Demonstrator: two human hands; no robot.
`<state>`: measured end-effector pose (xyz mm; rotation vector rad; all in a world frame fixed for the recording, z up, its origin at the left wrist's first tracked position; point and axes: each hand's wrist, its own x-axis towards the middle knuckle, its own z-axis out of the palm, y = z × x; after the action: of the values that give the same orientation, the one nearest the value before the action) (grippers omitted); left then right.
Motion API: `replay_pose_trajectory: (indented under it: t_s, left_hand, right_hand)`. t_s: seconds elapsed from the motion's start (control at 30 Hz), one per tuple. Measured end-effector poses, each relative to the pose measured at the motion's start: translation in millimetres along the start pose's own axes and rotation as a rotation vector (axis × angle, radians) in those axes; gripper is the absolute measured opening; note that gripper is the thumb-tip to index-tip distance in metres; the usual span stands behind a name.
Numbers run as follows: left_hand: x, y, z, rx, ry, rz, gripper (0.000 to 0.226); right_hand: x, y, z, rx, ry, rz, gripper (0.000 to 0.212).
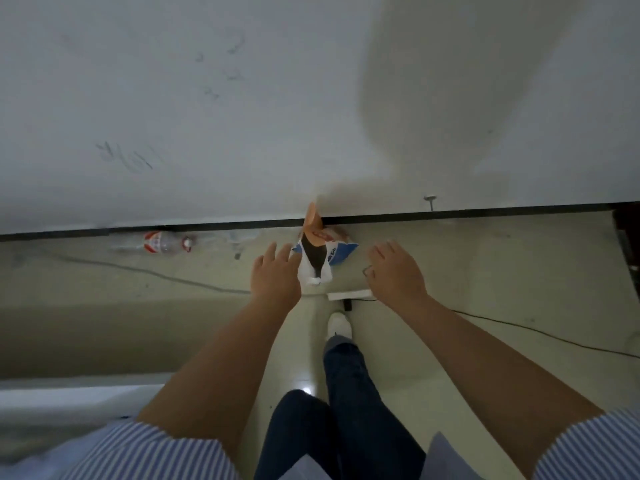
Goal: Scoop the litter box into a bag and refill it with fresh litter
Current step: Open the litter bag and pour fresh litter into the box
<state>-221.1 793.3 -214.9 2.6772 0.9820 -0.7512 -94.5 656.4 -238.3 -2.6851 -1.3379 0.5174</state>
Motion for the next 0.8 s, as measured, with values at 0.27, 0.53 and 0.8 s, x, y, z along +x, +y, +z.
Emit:
replay_pose_trajectory:
  t_s: [0.27, 0.53, 0.8]
  left_hand:
    - [156.6, -33.8, 45.1, 0.158, -0.211, 0.166, 0.058]
    - [259.4, -52.8, 139.8, 0.209, -0.305, 0.327, 0.058]
    - [295.7, -77.2, 189.1, -0.012, -0.036, 0.560, 0.007]
  right_hand:
    - [129.5, -3.5, 82.2, -0.047, -0.333, -0.016, 0.034]
    - [202.7, 6.3, 200.2, 0.108, -0.442, -0.004, 0.054]
    - [215.1, 29.5, 249.6, -0.025, -0.345, -0.345, 0.041]
